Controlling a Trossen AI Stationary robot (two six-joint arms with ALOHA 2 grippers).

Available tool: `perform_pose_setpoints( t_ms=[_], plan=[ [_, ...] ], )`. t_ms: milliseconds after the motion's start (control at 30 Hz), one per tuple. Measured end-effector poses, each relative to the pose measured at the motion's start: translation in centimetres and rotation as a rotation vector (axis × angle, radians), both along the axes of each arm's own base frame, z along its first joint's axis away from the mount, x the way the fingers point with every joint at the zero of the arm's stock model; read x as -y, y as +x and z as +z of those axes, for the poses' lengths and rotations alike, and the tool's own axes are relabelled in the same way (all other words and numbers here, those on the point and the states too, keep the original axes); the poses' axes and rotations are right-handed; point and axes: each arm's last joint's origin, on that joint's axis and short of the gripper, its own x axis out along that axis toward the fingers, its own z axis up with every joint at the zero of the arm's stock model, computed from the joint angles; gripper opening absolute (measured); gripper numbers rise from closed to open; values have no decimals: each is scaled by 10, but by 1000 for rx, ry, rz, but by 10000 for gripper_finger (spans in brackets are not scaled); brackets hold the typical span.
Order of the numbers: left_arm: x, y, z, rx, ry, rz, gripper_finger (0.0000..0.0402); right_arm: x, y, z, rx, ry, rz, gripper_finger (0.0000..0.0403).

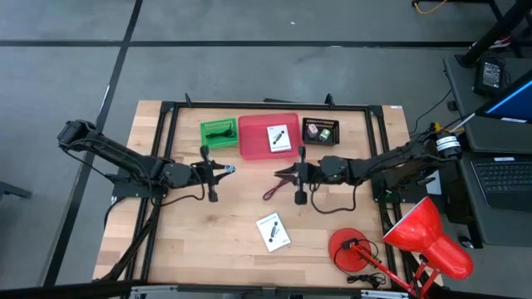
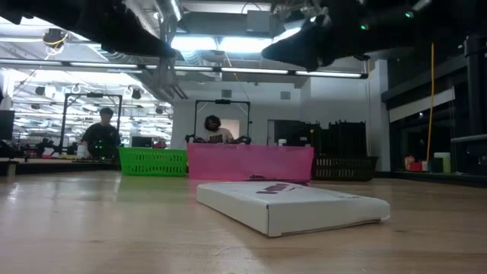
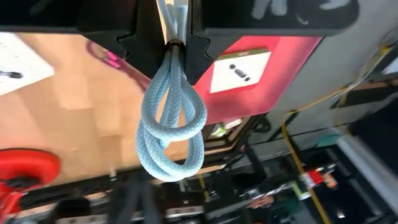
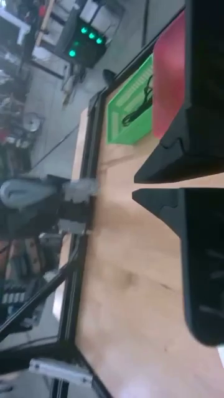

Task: Pick and place items into bin
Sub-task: Put the light blue charger cable into the green bin

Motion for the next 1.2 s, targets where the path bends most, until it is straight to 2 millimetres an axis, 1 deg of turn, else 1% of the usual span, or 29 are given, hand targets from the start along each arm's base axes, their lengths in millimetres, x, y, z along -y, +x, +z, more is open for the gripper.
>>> perform_pose_setpoints(
  t_ms=[100, 200, 333, 533, 633, 767, 867, 1000, 1200],
  plan=[
    [-4, 0, 0, -1, 14, 64, 34, 0, -8, -7, 42, 9, 8, 12],
    [-11, 0, 0, 6, 16, 141, 34, 1, -14, -9, 107, 30, 1, 11],
    [-24, 1, -3, -14, 0, 223, 34, 2, -18, -15, 91, 61, 1, 2],
    [-43, -1, -7, -5, -35, 422, 34, 2, -19, -16, 88, 61, 1, 6],
    [-50, -3, -8, -11, -31, 486, 34, 2, -19, -17, 87, 61, 1, 6],
    [-58, -4, -10, -23, -35, 540, 34, 2, -19, -16, 88, 59, 1, 2],
    [-66, -4, -10, -10, -102, 553, 34, 2, -19, -17, 86, 46, 2, 1],
    [-80, -2, 0, -73, -173, 507, 34, 2, -19, -17, 84, 34, 4, 1],
    [-101, -6, 11, -163, -205, 554, 34, 2, -19, -17, 80, 31, 4, 2]
  ],
)
